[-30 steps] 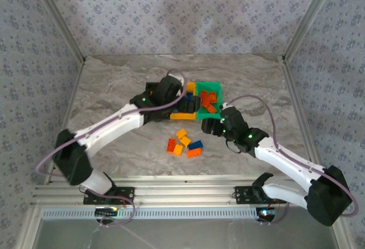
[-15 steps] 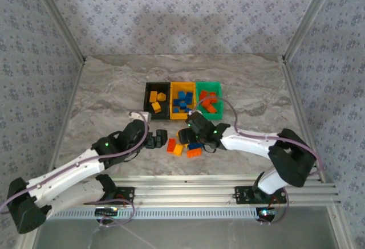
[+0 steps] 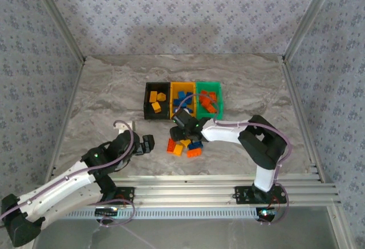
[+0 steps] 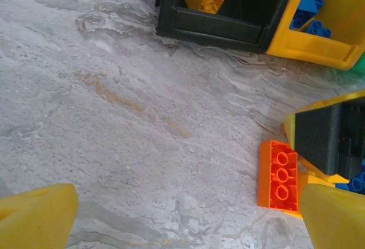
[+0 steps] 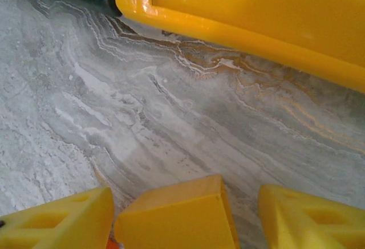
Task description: Sort the legos into containers by color
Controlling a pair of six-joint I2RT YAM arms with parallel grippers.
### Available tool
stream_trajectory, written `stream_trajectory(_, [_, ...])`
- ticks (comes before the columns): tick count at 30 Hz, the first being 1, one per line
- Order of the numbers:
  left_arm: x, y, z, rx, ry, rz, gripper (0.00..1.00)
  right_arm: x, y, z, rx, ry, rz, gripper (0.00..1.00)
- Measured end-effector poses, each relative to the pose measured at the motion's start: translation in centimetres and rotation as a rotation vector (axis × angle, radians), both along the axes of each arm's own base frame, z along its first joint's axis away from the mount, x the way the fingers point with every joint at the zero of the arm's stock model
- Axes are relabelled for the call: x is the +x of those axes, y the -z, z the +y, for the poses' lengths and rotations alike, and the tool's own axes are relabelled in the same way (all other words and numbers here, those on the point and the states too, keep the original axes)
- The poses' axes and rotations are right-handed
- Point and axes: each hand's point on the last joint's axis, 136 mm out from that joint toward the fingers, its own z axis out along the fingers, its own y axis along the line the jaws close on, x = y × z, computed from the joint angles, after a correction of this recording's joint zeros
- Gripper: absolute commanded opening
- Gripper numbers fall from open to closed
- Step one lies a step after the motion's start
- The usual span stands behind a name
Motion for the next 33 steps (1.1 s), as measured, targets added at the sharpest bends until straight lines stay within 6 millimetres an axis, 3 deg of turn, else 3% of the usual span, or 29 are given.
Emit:
stream_trajectory(6, [0.0,0.3,0.6,0.014,-0.024,0.007,1.00,-0.4,-0.1,0.5,0.009,-0.020,0.004,0.43])
stream_trajectory(11, [-0.1,0.6,1.0,0.014,-0.031,0.007,1.00,-0.8,-0.9,1.2,0.037,-0.040,-0.001,0.38])
stream_trajectory(15, [-0.3,1.2,1.4,0.010,-0.041,0.013,1.00,0.0,-3.8,2.6,0.096,-0.045,-0.044,0.39])
stream_trajectory(21, [-0.6,1.3,1.6,-0.016,-0.051,0.004,1.00,4.1,-11.3,6.2,0.243,-0.036,-0.164,0.39])
stream_trajectory(24, [-0.7,1.3,1.7,-0.025,-0.050,0.001,1.00,7.0,-13.6,7.6,0.294,-0.015,-0.205,0.39])
stream_trajectory(27, [-0.9,1.3,1.6,-0.034,-0.040,0.007,0.99,9.8,-13.8,8.7,0.311,0.004,-0.220,0.39])
stream_trajectory(33, [-1.2,1.7,1.7,-0.025,-0.030,0.029,1.00,14.1,-11.8,10.8,0.306,0.015,-0.210,0.43])
